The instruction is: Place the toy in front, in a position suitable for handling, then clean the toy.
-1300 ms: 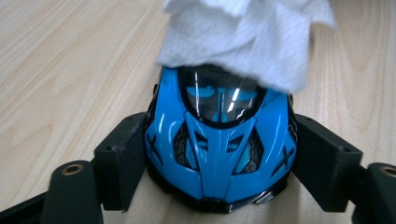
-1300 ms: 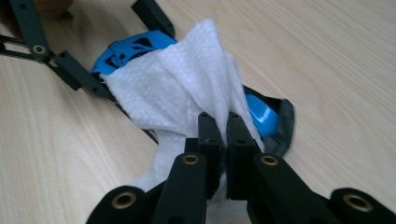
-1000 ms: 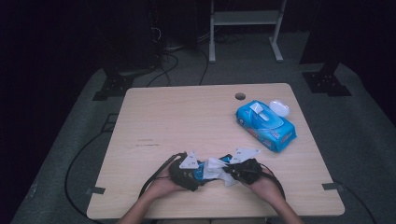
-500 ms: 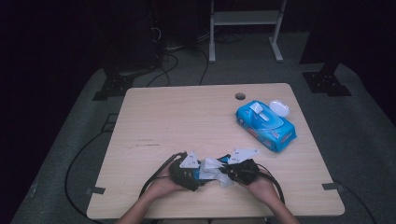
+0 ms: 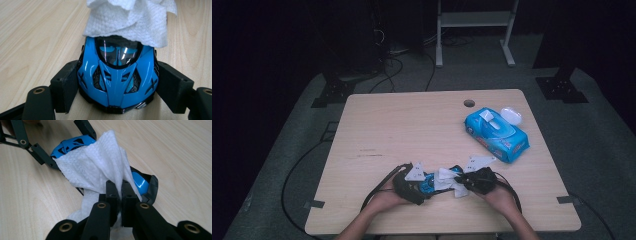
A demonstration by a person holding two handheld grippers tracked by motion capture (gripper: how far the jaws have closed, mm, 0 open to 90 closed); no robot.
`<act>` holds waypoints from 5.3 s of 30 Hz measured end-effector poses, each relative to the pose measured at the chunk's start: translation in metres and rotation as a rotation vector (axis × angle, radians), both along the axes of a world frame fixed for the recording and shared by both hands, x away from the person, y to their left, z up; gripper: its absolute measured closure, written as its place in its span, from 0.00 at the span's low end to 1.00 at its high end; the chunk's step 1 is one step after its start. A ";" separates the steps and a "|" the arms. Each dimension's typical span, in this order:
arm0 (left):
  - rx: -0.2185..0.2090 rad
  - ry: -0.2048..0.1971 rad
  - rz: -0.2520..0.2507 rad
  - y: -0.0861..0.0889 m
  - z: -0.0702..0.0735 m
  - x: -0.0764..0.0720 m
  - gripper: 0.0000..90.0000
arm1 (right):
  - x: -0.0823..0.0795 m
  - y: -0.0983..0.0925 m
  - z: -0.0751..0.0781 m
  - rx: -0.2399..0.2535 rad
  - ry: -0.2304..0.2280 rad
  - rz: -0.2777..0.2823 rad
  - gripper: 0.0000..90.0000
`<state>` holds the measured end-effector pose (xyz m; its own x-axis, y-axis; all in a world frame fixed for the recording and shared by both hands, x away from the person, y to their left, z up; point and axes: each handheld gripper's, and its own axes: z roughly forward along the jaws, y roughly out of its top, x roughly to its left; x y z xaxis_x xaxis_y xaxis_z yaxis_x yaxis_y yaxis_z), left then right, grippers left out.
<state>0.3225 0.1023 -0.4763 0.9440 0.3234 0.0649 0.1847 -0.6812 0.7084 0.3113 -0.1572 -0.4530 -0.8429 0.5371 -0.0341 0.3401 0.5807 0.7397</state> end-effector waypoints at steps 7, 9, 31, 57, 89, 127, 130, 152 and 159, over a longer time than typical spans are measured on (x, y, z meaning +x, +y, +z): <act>-0.011 0.014 0.004 0.000 -0.001 0.001 0.27 | -0.010 0.022 0.003 0.007 -0.027 0.022 0.96; -0.006 0.007 0.003 0.000 -0.001 0.000 0.27 | -0.007 0.019 0.002 0.023 -0.008 0.026 0.96; -0.005 -0.002 0.002 -0.001 -0.001 0.000 0.28 | -0.004 0.004 0.001 -0.034 -0.031 -0.027 0.96; 0.002 -0.009 0.019 0.002 0.000 -0.003 0.27 | -0.005 0.013 0.002 0.036 0.024 -0.001 0.96; -0.007 -0.050 0.141 -0.014 -0.001 0.001 0.28 | 0.009 0.044 0.002 0.079 -0.001 0.008 0.97; -0.014 -0.045 0.127 -0.009 -0.002 0.001 0.28 | 0.016 0.002 0.003 -0.037 -0.044 -0.101 0.97; -0.017 -0.037 0.128 -0.008 -0.002 0.002 0.28 | 0.017 -0.002 0.001 -0.012 -0.027 -0.117 0.97; -0.024 -0.038 0.134 -0.007 -0.003 0.001 0.27 | 0.008 0.017 -0.001 0.080 0.011 -0.026 0.97; -0.022 -0.039 0.134 -0.008 -0.003 0.001 0.27 | 0.021 -0.003 -0.003 0.102 0.032 -0.131 0.97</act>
